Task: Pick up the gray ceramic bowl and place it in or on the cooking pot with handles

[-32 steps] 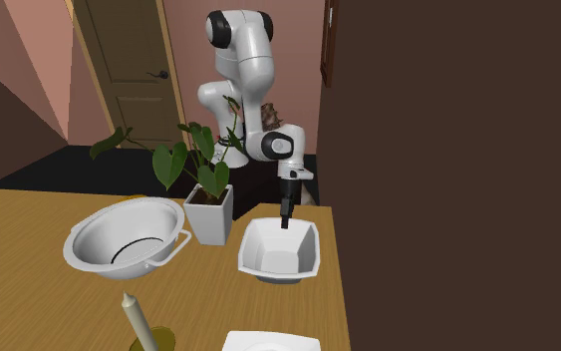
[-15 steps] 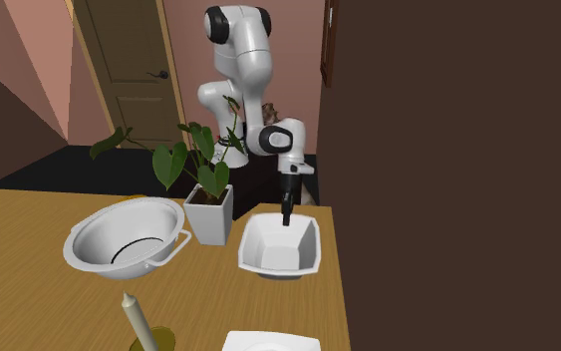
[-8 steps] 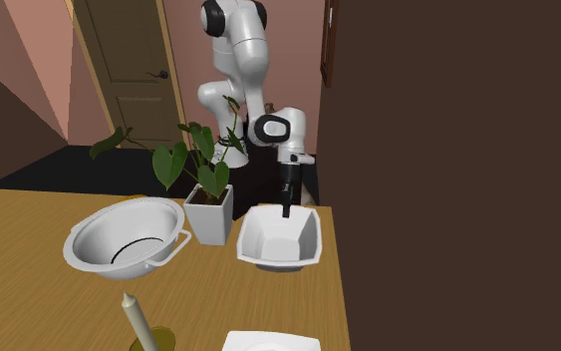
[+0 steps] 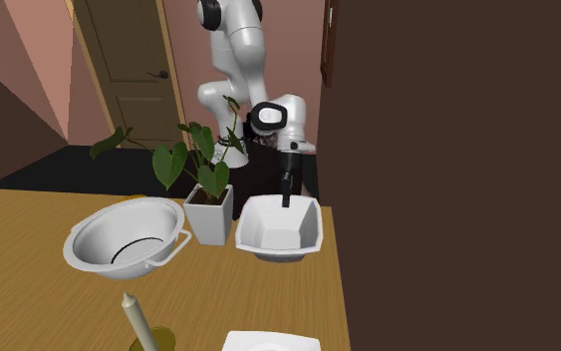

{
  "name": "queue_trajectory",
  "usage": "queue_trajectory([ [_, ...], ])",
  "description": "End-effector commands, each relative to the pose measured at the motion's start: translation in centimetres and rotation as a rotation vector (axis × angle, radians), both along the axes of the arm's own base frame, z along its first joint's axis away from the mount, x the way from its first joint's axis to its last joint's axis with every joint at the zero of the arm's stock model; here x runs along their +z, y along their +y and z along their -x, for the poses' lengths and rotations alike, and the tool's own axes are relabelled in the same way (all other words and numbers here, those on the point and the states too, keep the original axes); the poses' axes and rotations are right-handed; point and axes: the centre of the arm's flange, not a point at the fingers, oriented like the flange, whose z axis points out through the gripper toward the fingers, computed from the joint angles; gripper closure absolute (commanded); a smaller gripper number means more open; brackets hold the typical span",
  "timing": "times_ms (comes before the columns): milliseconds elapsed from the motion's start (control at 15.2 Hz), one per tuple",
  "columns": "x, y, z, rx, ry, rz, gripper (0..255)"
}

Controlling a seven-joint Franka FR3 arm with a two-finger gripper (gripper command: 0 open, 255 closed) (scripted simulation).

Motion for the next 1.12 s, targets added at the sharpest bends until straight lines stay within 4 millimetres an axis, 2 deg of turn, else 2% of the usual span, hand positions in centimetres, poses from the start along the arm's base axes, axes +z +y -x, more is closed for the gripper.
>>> queue_trajectory([
  [0, 1.2, 0.0, -0.1, 0.0, -0.001, 0.0, 255],
  [1056, 9.7, 0.0, -0.1, 0.0, -0.001, 0.0, 255],
])
